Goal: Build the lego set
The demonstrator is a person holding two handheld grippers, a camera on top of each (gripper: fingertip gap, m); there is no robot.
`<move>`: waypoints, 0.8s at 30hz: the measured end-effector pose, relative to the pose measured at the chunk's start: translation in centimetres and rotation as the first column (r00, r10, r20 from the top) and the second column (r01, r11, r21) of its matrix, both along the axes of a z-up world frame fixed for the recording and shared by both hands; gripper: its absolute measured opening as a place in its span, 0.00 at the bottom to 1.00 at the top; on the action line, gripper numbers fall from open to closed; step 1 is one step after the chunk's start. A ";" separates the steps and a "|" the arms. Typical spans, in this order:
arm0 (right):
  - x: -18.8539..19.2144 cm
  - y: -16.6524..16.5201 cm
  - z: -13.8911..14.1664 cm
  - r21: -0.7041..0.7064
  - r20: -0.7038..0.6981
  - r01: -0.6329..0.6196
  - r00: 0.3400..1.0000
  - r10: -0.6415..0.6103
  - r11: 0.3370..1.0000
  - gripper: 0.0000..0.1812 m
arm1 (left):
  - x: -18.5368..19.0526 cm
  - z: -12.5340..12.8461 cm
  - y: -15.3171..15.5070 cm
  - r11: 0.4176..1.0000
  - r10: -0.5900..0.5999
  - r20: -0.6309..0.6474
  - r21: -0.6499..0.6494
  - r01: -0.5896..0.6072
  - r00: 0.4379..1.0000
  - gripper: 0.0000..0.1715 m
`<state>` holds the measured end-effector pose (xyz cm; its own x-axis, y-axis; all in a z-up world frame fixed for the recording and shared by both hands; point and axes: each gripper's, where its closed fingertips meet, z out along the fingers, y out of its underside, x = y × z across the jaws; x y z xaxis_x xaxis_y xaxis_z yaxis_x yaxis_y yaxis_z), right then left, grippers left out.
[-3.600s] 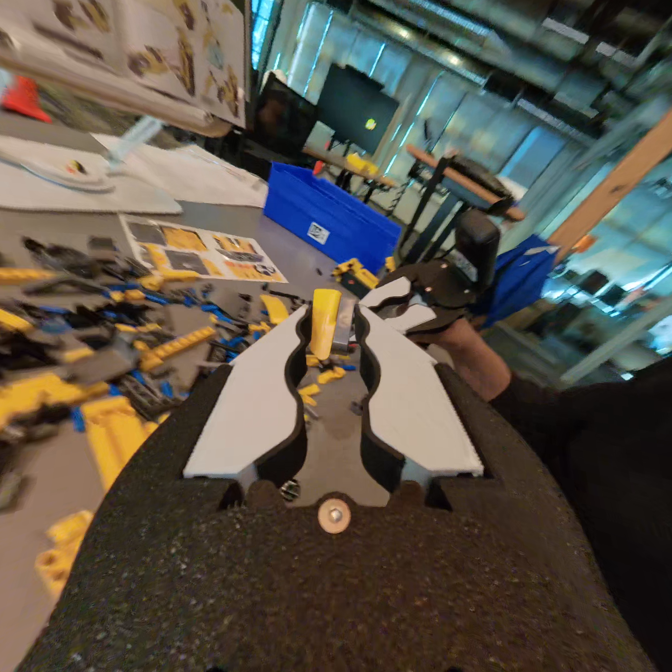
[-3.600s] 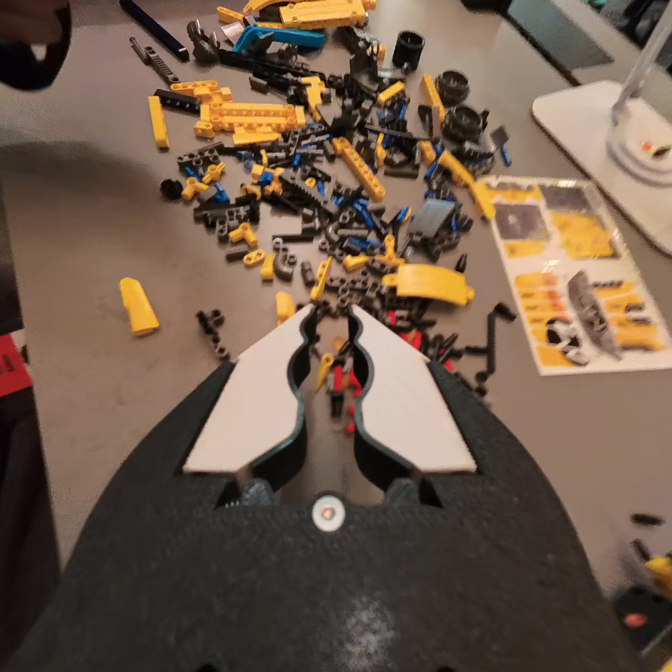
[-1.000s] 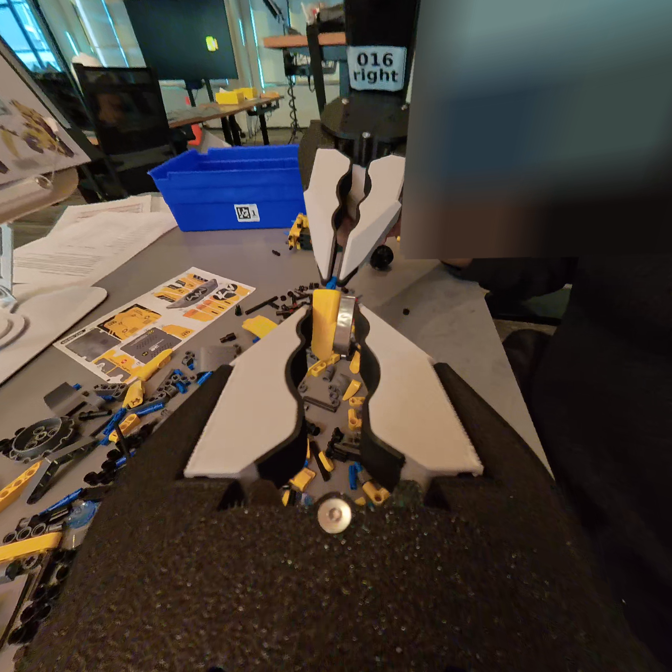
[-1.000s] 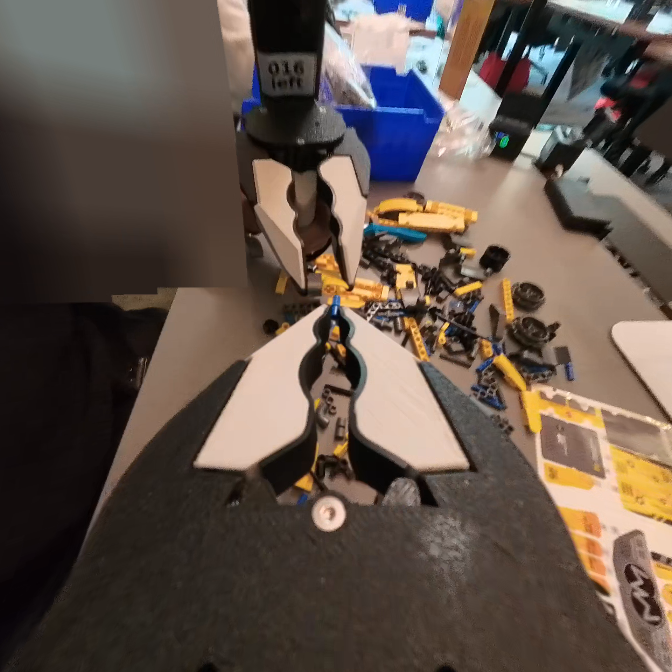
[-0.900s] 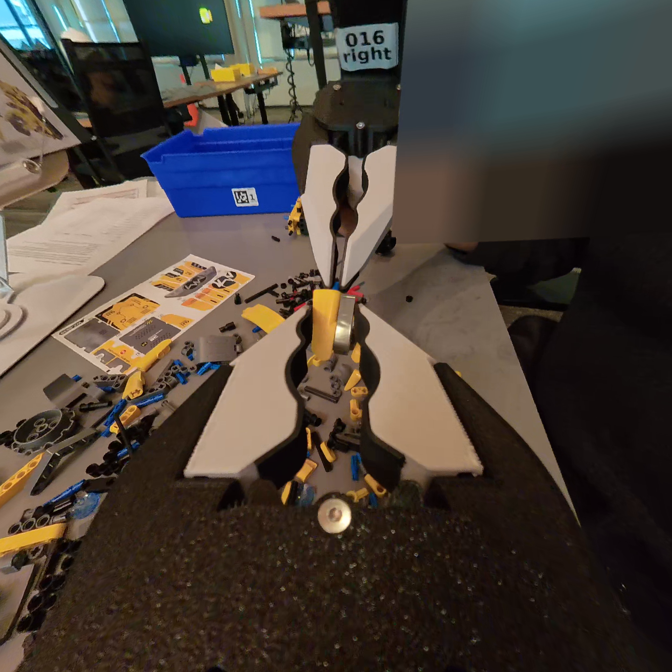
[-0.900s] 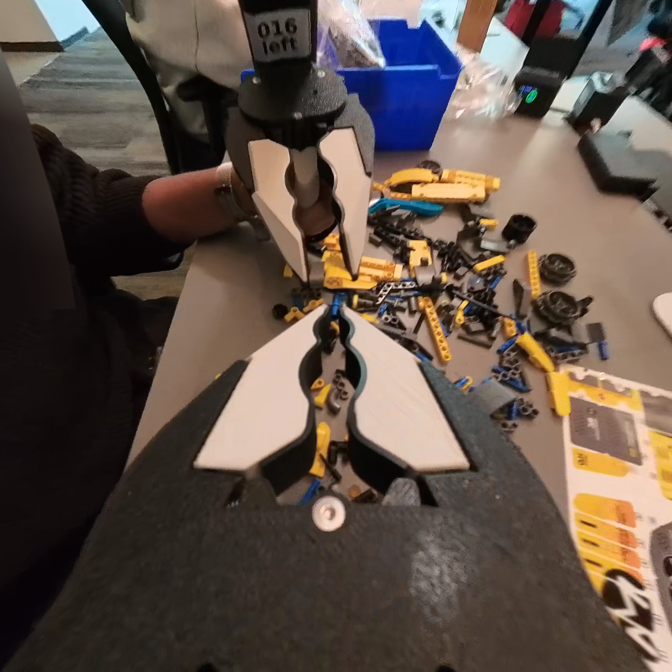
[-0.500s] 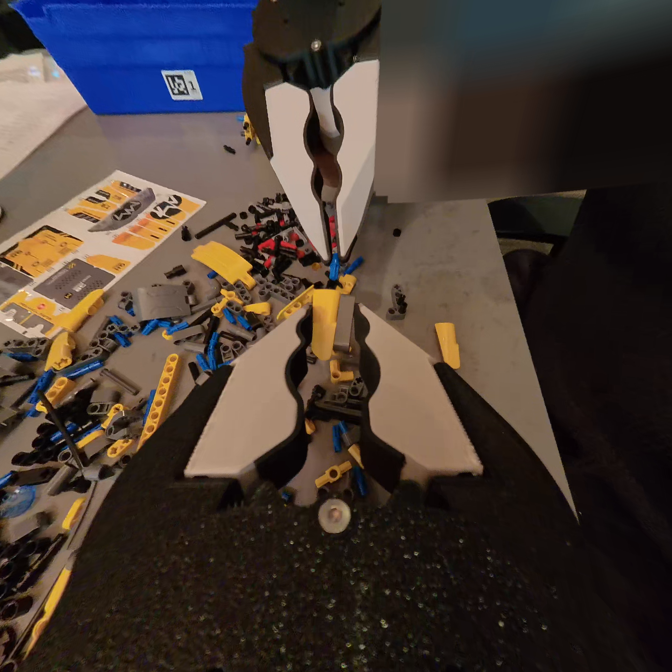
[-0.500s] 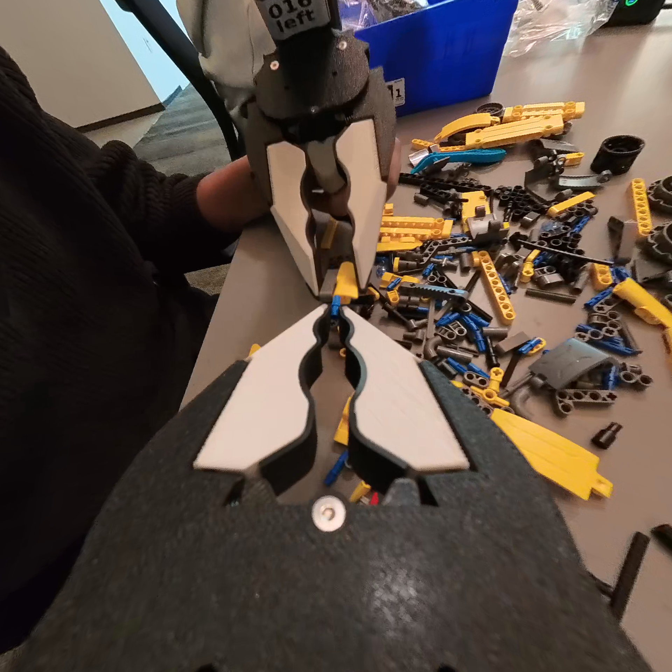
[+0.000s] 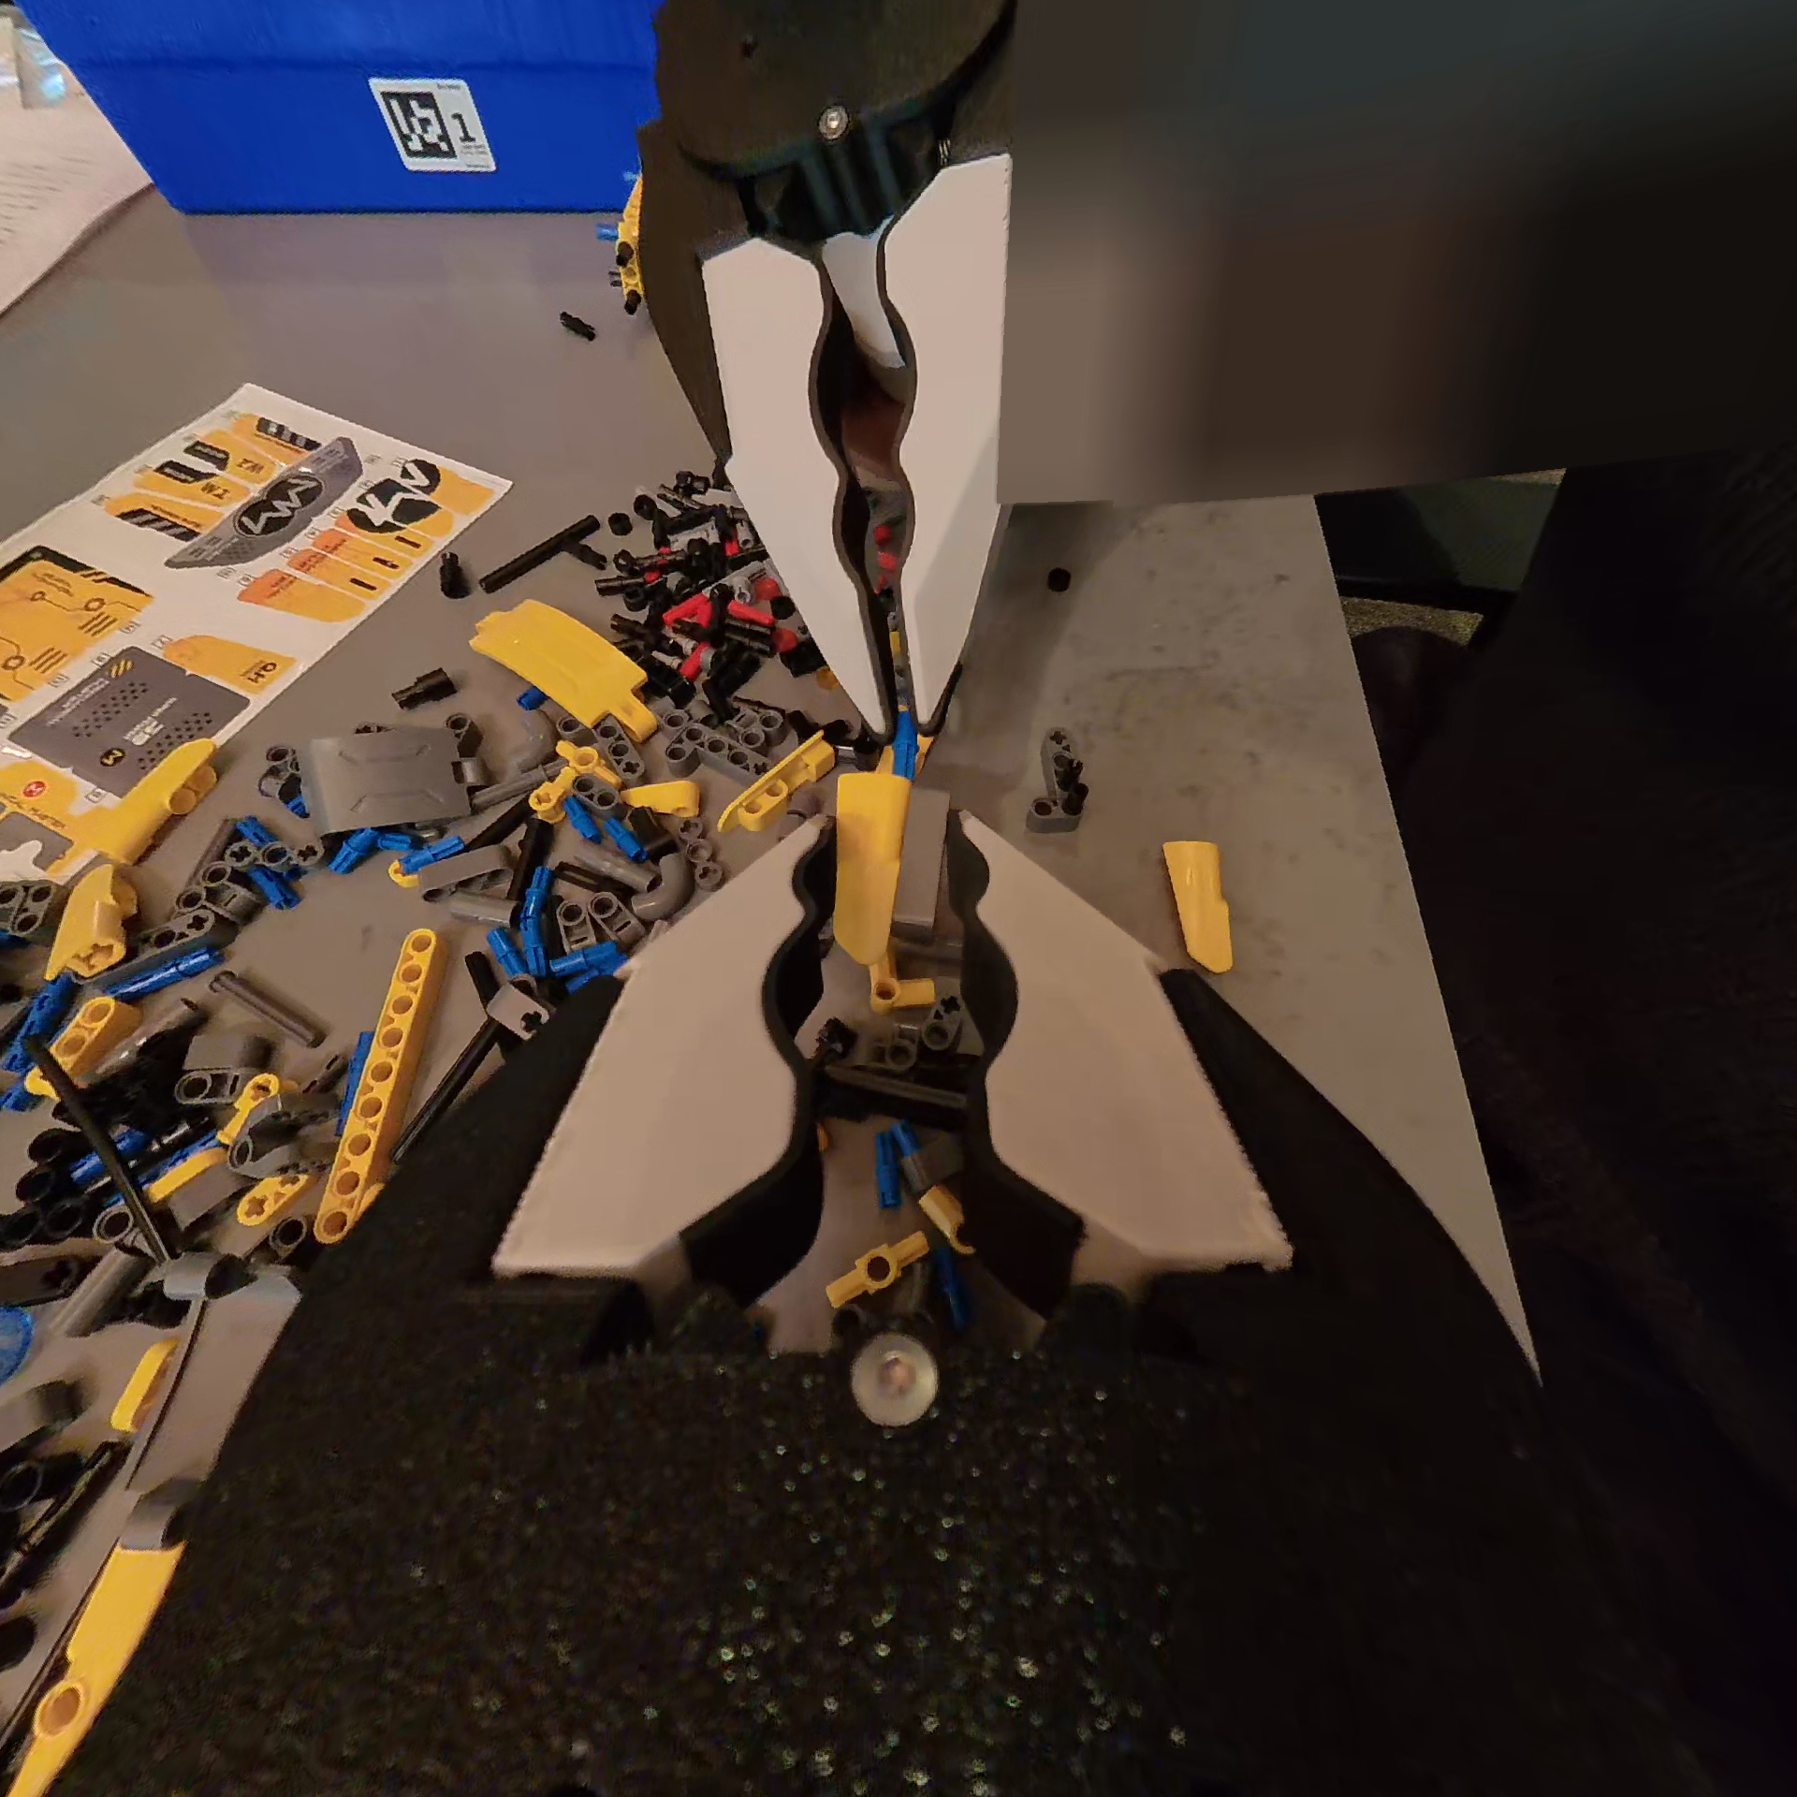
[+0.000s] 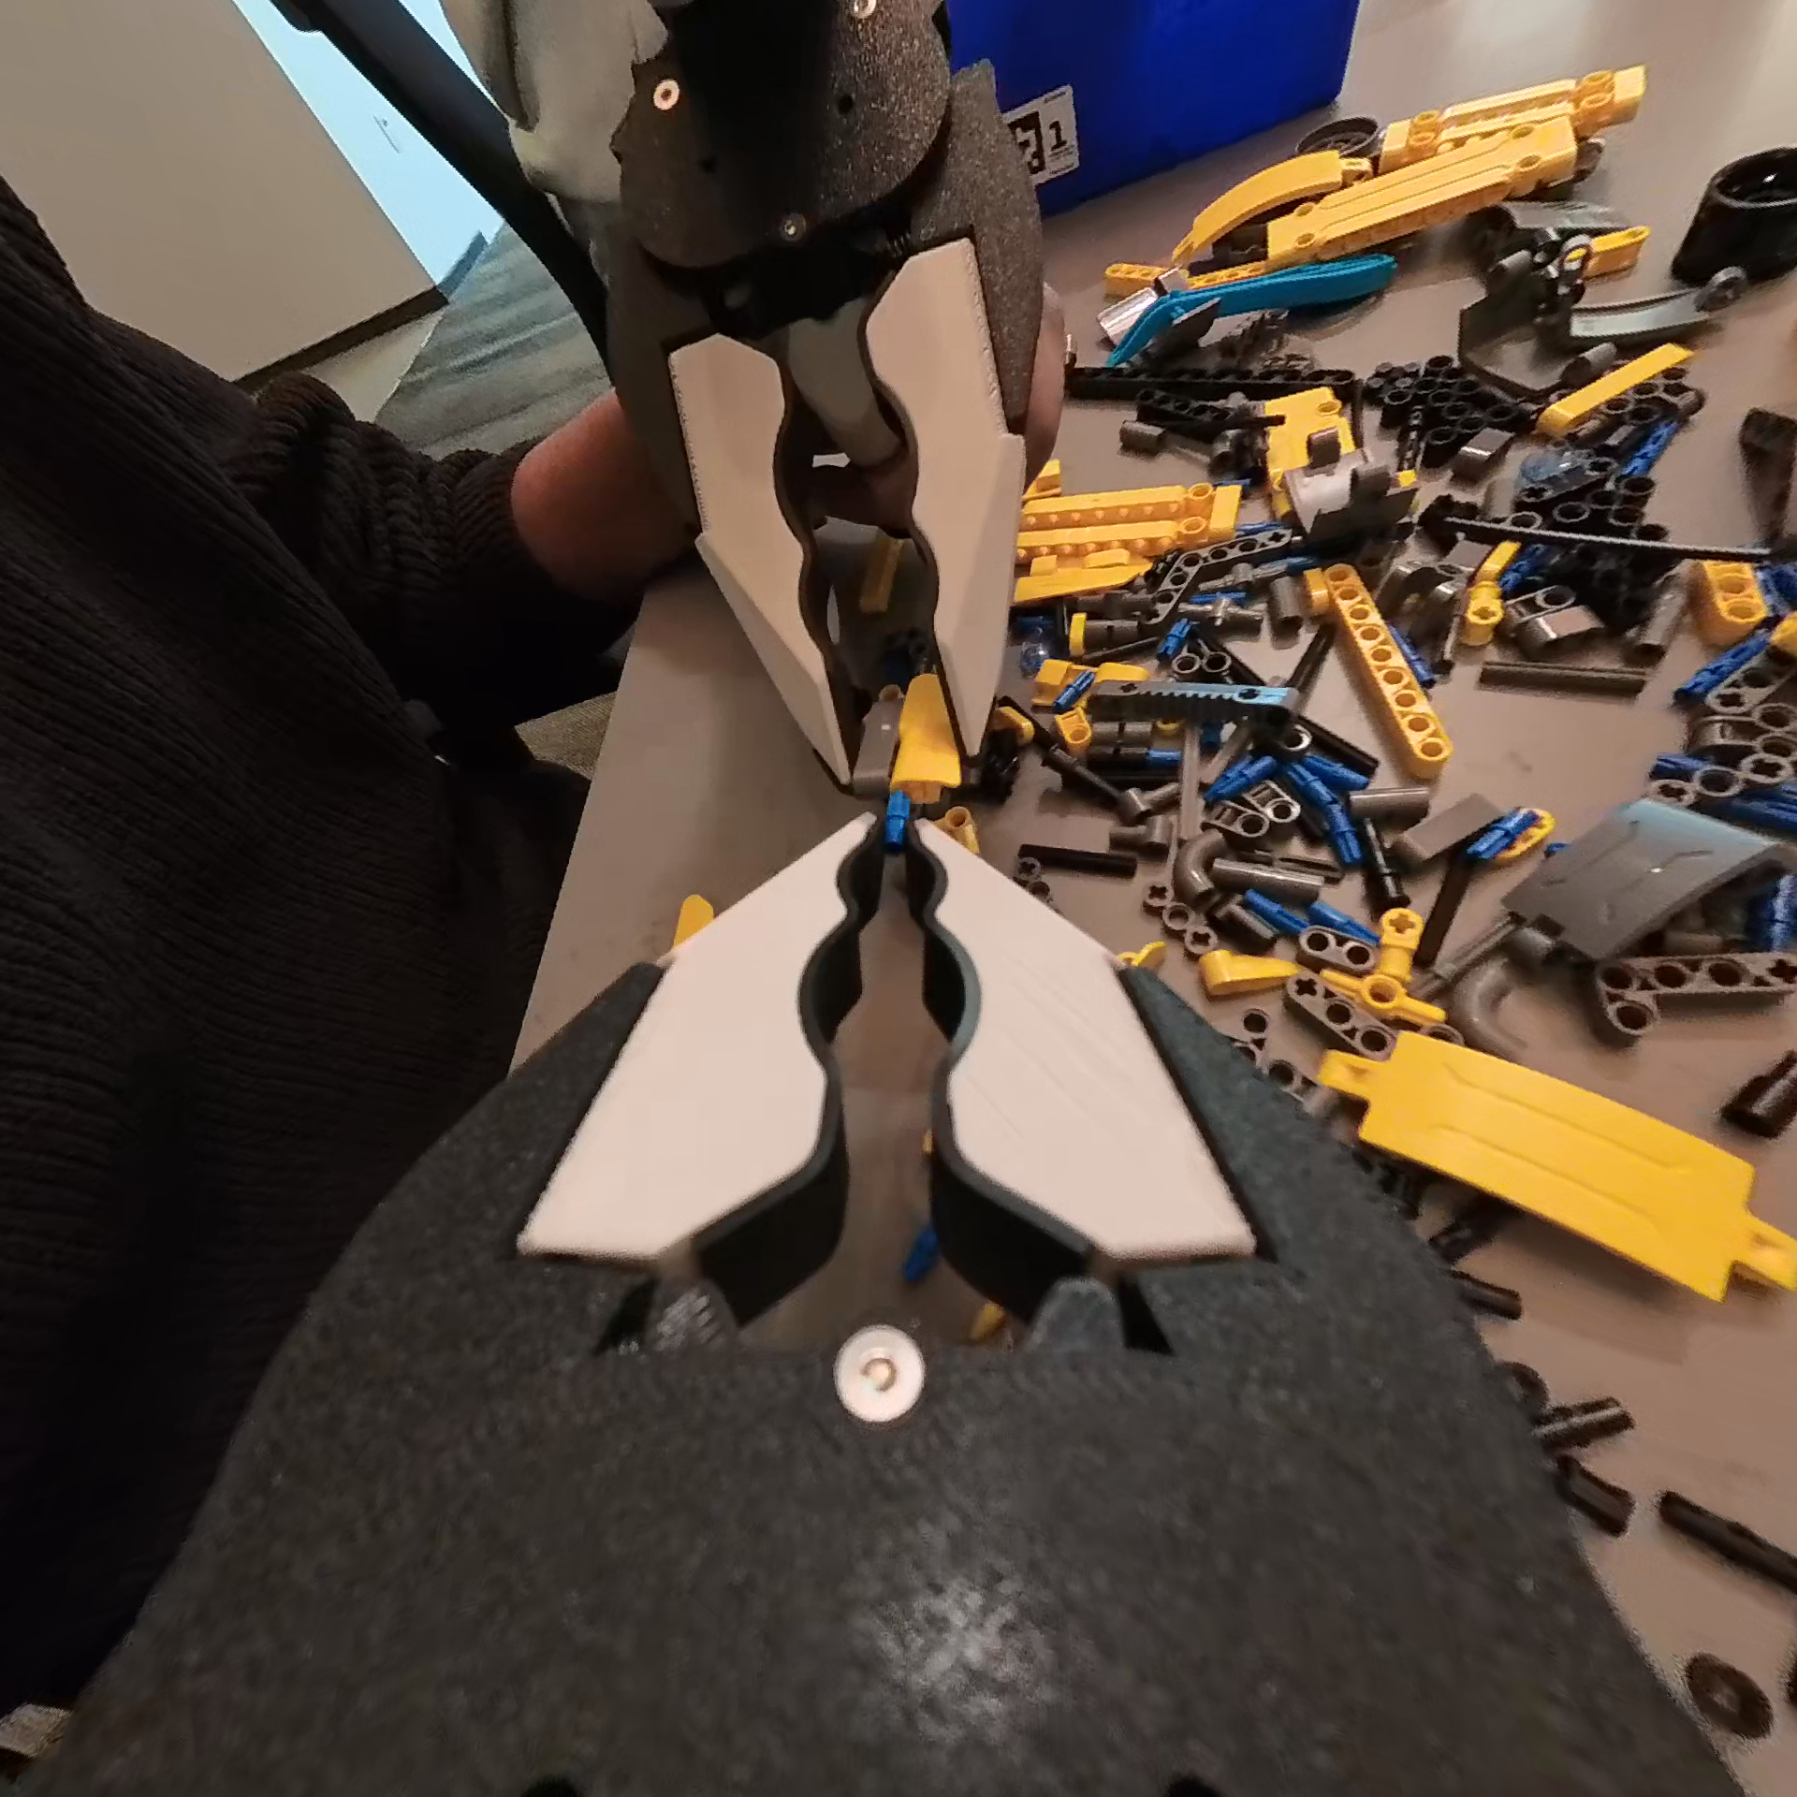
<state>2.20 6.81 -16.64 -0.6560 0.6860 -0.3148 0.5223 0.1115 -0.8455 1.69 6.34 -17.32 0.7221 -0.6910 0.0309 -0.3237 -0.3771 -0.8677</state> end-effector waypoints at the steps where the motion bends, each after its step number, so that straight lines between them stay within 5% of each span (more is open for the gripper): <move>1: 0.0 0.0 0.0 -0.004 0.002 0.003 1.000 -0.003 1.000 0.02 | 0.0 -0.1 0.0 1.000 0.000 -0.001 -0.002 0.000 1.000 0.13; 14: 0.2 0.1 -0.8 -0.068 0.083 0.046 0.996 -0.041 0.997 0.02 | 0.3 -0.7 0.0 0.999 0.012 -0.009 -0.047 -0.012 1.000 0.12; 19: 2.1 -1.6 -0.7 -0.127 0.087 -0.040 0.995 0.051 0.991 0.02 | 2.5 -0.8 -1.9 0.994 0.068 -0.003 -0.084 -0.068 0.998 0.12; 24: 3.1 -3.7 -3.3 -0.005 0.117 -0.122 0.986 0.122 0.993 0.02 | 3.6 -3.6 -4.0 0.970 0.126 -0.013 -0.208 -0.126 0.992 0.12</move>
<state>5.32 3.10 -19.94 -0.6935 0.6040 -0.3927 0.6001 0.1826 -0.7788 5.29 2.38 -20.87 0.8032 -0.5726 0.1643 -0.2620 -0.5872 -0.7659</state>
